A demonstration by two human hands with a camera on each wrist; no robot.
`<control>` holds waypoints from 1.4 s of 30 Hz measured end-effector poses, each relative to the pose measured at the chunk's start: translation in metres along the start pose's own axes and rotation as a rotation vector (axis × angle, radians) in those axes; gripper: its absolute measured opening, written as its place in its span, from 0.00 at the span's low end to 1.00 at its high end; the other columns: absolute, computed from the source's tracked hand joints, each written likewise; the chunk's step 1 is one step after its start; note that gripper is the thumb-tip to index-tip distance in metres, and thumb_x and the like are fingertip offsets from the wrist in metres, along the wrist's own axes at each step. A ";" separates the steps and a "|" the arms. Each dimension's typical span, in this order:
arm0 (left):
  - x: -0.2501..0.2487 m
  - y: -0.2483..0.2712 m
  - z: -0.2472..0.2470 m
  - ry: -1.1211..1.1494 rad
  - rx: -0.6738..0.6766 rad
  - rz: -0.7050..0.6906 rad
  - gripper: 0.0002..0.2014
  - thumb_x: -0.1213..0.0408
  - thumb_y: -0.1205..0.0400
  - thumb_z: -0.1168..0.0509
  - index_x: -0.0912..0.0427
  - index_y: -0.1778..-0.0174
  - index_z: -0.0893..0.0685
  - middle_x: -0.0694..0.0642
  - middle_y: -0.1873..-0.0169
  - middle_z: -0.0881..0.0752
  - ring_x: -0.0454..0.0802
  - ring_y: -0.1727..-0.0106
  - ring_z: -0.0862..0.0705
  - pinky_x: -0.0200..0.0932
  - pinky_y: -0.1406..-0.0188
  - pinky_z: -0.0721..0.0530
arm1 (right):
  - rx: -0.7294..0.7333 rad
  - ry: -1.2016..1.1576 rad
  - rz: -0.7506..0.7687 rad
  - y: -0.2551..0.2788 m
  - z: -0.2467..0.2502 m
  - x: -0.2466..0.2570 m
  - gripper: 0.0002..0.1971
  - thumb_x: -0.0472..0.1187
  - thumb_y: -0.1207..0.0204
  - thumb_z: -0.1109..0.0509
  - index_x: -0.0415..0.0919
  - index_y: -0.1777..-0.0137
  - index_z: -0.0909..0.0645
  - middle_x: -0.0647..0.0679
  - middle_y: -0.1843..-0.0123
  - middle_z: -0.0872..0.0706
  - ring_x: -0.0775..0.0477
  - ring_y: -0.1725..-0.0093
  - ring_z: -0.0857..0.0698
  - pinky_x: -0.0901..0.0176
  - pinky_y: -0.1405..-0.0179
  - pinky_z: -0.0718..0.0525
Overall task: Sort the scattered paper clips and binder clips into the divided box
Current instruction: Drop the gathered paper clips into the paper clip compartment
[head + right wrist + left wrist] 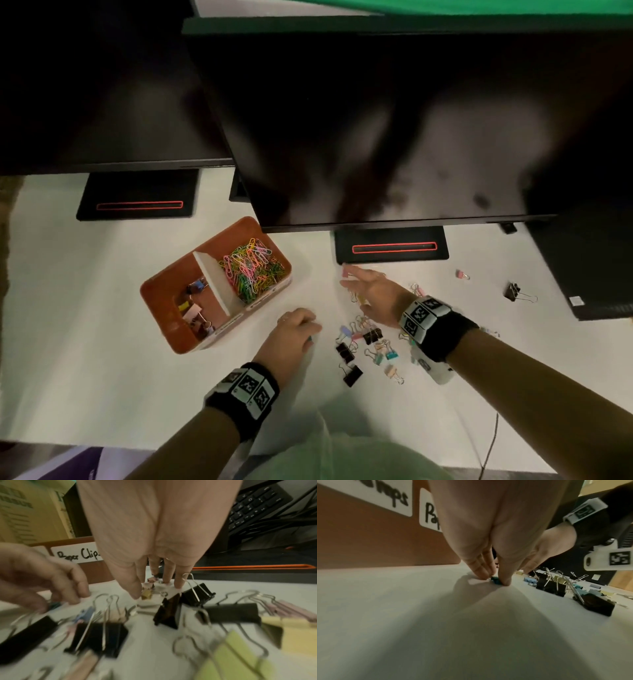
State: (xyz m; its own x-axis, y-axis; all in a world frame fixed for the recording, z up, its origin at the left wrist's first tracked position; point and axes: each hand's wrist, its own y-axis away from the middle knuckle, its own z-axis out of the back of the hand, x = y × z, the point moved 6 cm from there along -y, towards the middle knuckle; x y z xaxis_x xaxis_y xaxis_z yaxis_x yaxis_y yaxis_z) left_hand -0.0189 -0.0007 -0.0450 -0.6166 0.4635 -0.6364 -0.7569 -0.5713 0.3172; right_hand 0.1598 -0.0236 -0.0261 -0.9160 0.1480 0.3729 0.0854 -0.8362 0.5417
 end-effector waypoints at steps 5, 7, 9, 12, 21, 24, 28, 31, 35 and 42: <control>0.012 0.002 0.000 0.045 -0.009 0.023 0.04 0.67 0.24 0.33 0.56 0.55 0.14 0.50 0.53 0.20 0.48 0.47 0.26 0.36 0.46 0.28 | -0.060 0.001 0.018 0.011 -0.012 0.002 0.25 0.31 0.21 0.40 0.44 0.23 0.32 0.52 0.16 0.45 0.44 0.20 0.39 0.54 0.22 0.34; 0.012 0.002 0.000 0.057 0.019 0.029 0.03 0.68 0.25 0.32 0.57 0.59 0.15 0.51 0.55 0.19 0.51 0.47 0.25 0.41 0.47 0.24 | -0.092 -0.010 0.022 0.011 -0.012 0.002 0.21 0.33 0.21 0.38 0.43 0.28 0.26 0.51 0.18 0.41 0.43 0.24 0.32 0.56 0.25 0.29; 0.011 0.002 0.001 0.055 0.034 0.021 0.03 0.69 0.25 0.32 0.58 0.59 0.15 0.52 0.55 0.19 0.51 0.48 0.24 0.43 0.47 0.22 | -0.117 -0.049 0.018 0.009 -0.010 0.001 0.17 0.34 0.22 0.35 0.42 0.34 0.21 0.50 0.19 0.39 0.44 0.27 0.27 0.59 0.29 0.26; 0.010 0.003 0.003 0.101 0.035 -0.007 0.06 0.74 0.26 0.33 0.61 0.58 0.15 0.52 0.56 0.22 0.42 0.56 0.23 0.31 0.52 0.23 | -0.117 -0.079 0.010 0.003 -0.007 0.000 0.10 0.35 0.23 0.32 0.40 0.43 0.16 0.50 0.20 0.36 0.46 0.29 0.26 0.61 0.33 0.27; -0.030 -0.016 0.001 0.100 0.104 -0.182 0.21 0.77 0.24 0.39 0.55 0.36 0.19 0.50 0.46 0.24 0.38 0.56 0.25 0.26 0.49 0.28 | -0.065 -0.178 -0.062 -0.004 -0.002 0.000 0.22 0.33 0.28 0.28 0.42 0.34 0.25 0.45 0.39 0.21 0.44 0.40 0.22 0.54 0.40 0.22; -0.042 -0.027 -0.010 0.024 0.217 -0.240 0.21 0.73 0.20 0.42 0.54 0.33 0.21 0.54 0.40 0.24 0.46 0.45 0.25 0.33 0.44 0.30 | -0.047 -0.193 -0.097 -0.004 -0.002 -0.002 0.22 0.34 0.29 0.27 0.41 0.34 0.23 0.44 0.40 0.21 0.45 0.42 0.20 0.57 0.42 0.20; -0.045 -0.035 -0.017 -0.120 0.260 -0.308 0.17 0.72 0.20 0.39 0.58 0.36 0.19 0.57 0.41 0.23 0.52 0.41 0.24 0.32 0.42 0.32 | -0.042 -0.189 -0.129 -0.004 -0.001 -0.005 0.15 0.34 0.30 0.26 0.39 0.42 0.18 0.43 0.43 0.21 0.44 0.46 0.18 0.60 0.46 0.20; -0.039 -0.038 -0.016 -0.123 0.250 -0.266 0.14 0.70 0.20 0.37 0.59 0.40 0.17 0.56 0.44 0.21 0.51 0.44 0.22 0.35 0.43 0.28 | -0.060 -0.201 -0.109 -0.002 -0.002 -0.005 0.12 0.35 0.29 0.27 0.38 0.45 0.18 0.43 0.44 0.18 0.44 0.47 0.18 0.61 0.48 0.21; -0.029 -0.036 -0.011 -0.084 0.206 -0.193 0.07 0.69 0.22 0.36 0.60 0.49 0.17 0.56 0.51 0.19 0.54 0.50 0.19 0.42 0.52 0.22 | -0.087 -0.242 -0.084 0.000 -0.004 -0.005 0.09 0.34 0.28 0.28 0.38 0.48 0.18 0.45 0.48 0.13 0.46 0.50 0.17 0.65 0.53 0.23; -0.022 -0.028 -0.007 -0.081 0.181 -0.165 0.08 0.69 0.22 0.37 0.59 0.50 0.17 0.55 0.54 0.20 0.52 0.54 0.20 0.44 0.54 0.20 | -0.162 -0.360 -0.058 0.014 0.006 -0.004 0.13 0.34 0.27 0.29 0.41 0.42 0.17 0.48 0.49 0.15 0.52 0.51 0.19 0.67 0.47 0.21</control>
State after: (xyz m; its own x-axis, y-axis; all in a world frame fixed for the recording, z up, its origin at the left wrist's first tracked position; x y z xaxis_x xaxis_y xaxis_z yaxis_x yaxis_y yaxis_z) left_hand 0.0174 0.0005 -0.0451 -0.4917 0.5969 -0.6340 -0.8704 -0.3569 0.3391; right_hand 0.1668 -0.0326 -0.0157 -0.7190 0.3493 0.6008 -0.0520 -0.8891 0.4547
